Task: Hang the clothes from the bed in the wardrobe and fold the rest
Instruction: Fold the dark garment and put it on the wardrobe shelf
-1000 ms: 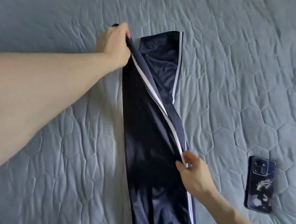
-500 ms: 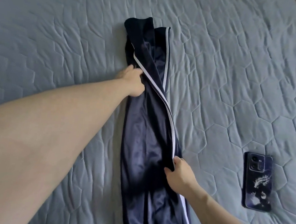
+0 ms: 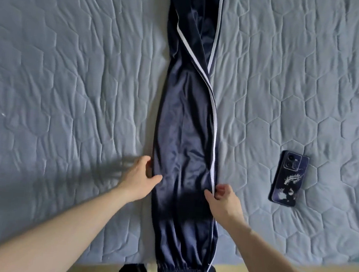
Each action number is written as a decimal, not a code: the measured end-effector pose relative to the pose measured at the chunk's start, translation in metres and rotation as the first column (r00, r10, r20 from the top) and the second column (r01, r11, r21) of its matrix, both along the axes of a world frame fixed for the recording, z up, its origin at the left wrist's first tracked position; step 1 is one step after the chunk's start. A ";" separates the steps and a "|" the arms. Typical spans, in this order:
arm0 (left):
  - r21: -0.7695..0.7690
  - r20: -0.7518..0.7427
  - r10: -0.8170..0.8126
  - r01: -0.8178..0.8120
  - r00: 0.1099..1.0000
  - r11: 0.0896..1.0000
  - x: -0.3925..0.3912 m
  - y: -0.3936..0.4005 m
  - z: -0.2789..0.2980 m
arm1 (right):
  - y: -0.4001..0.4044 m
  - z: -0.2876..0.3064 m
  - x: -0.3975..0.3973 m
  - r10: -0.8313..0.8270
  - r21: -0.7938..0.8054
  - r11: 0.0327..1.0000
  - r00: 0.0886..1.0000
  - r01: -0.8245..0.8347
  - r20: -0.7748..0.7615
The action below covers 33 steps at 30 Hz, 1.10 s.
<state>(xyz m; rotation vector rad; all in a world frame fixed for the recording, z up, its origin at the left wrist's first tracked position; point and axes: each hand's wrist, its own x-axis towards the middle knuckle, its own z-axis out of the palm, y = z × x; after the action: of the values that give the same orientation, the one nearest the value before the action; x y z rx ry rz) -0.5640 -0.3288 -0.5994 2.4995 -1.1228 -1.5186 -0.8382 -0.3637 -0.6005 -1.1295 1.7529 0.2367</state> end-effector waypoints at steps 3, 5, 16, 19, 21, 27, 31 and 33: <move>0.241 -0.171 0.044 -0.002 0.984 0.971 -0.021 0.078 0.007 | 0.039 0.009 -0.025 0.050 0.176 0.983 0.998 -0.055 0.030; 0.339 -0.288 0.154 -0.050 0.945 0.940 -0.038 0.115 0.010 | 0.057 0.014 -0.032 0.060 0.267 0.961 0.996 -0.076 0.067; 0.421 -0.259 0.425 -0.294 0.867 0.858 -0.102 0.173 0.017 | 0.114 0.038 -0.032 -0.196 0.384 0.913 0.973 0.137 0.120; 0.341 -0.252 0.390 -0.296 0.886 0.892 -0.108 0.194 0.035 | 0.138 0.058 -0.032 -0.294 0.412 0.878 0.953 0.243 0.065; 0.354 -0.261 0.350 -0.248 0.900 0.902 -0.112 0.215 0.049 | 0.159 0.072 -0.035 -0.261 0.422 0.878 0.965 0.225 0.029; 0.426 -0.253 0.413 -0.283 0.875 0.859 -0.109 0.243 0.085 | 0.179 0.109 -0.039 -0.201 0.492 0.846 0.977 0.207 -0.065; 0.304 -0.246 0.591 -0.517 0.769 0.800 -0.086 0.188 0.108 | 0.132 0.128 -0.024 -0.334 0.423 0.847 0.941 0.322 -0.049; 0.244 -0.275 0.673 -0.627 0.687 0.740 -0.071 0.144 0.118 | 0.094 0.136 -0.011 -0.387 0.403 0.844 0.922 0.355 -0.002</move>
<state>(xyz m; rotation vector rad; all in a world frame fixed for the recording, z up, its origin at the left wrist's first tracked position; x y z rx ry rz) -0.6347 -0.1844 -0.4816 2.1769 -0.0363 -1.7059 -0.8490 -0.2695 -0.4647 -0.4851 1.7141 0.2884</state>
